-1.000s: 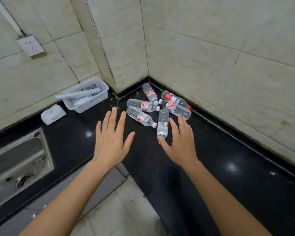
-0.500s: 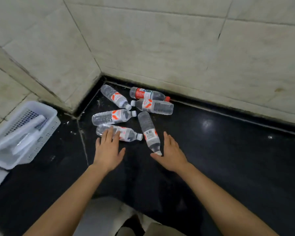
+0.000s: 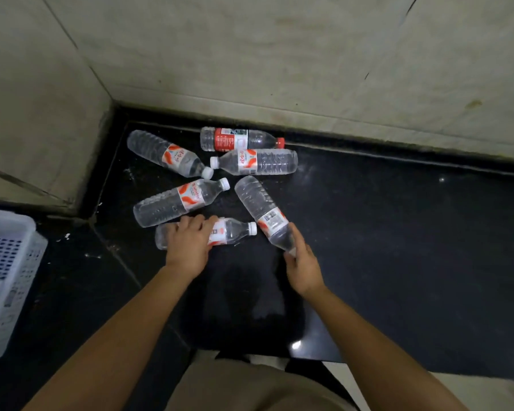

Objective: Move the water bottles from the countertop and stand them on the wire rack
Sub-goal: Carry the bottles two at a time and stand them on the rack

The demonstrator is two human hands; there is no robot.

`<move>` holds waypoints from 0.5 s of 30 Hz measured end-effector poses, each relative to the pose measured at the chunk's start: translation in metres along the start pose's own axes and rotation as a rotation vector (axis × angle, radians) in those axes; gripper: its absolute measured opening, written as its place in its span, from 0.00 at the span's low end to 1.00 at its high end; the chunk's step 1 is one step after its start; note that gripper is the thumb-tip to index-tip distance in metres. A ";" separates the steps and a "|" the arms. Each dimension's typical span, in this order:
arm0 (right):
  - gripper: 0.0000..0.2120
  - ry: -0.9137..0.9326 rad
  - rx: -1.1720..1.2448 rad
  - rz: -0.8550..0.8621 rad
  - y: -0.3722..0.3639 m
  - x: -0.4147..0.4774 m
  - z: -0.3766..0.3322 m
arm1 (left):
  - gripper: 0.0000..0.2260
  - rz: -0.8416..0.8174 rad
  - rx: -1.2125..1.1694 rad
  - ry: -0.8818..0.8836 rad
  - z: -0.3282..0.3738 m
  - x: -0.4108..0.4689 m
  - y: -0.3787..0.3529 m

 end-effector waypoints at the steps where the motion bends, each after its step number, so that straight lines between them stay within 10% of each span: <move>1: 0.34 0.009 0.086 -0.002 0.001 -0.001 -0.001 | 0.32 -0.005 -0.010 0.014 0.001 0.000 0.003; 4: 0.29 0.034 0.248 0.041 0.005 -0.013 -0.011 | 0.32 -0.105 -0.241 0.136 -0.001 -0.004 0.005; 10: 0.17 0.007 0.434 0.306 0.039 -0.047 -0.039 | 0.23 -0.083 -1.419 0.206 0.004 -0.045 0.004; 15: 0.08 0.076 0.407 0.430 0.079 -0.074 -0.044 | 0.24 0.021 -1.472 0.026 0.033 -0.057 0.018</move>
Point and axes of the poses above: each hand's wrist, its own x-axis towards the middle knuckle, its own y-axis out of the back of the hand, z = x × y, the point moved 5 cm from there along x, towards the middle knuckle, and after that the axes turned 15 degrees about -z, right-handed, at the moved point
